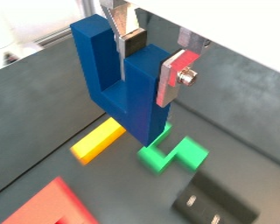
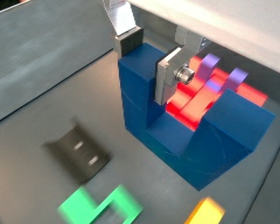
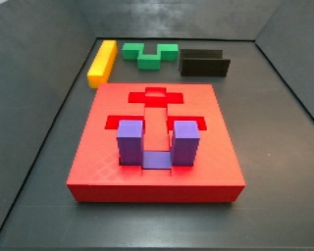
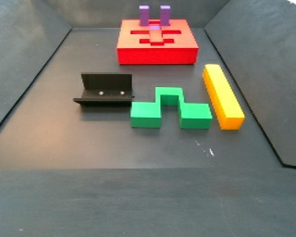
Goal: Pick up the blue object. Move up. Move to above the board. Insert the blue object.
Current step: Move to above the board.
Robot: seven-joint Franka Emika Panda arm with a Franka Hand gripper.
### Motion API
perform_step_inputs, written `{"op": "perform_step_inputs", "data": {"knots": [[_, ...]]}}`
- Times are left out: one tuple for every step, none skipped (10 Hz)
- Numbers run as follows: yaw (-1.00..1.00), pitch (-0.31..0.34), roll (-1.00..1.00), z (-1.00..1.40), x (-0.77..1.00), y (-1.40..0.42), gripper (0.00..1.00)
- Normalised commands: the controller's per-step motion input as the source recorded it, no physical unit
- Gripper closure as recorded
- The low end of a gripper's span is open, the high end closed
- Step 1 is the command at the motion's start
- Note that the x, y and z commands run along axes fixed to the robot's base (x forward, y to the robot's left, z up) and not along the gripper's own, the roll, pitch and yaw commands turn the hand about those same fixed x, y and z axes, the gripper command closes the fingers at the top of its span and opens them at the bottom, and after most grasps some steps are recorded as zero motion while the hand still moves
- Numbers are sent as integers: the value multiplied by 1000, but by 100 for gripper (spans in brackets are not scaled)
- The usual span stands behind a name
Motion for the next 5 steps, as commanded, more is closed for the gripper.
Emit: {"op": "perform_step_inputs", "data": {"knots": [[12,11,0,137,-136,-1400,100],[12,12,1,139,-137,-1400,100],[8,16,1,152,-132,-1400,100],[11,27,0,164,-123,-1400,100],[5,55,3,182,-92,-1400,100]]}}
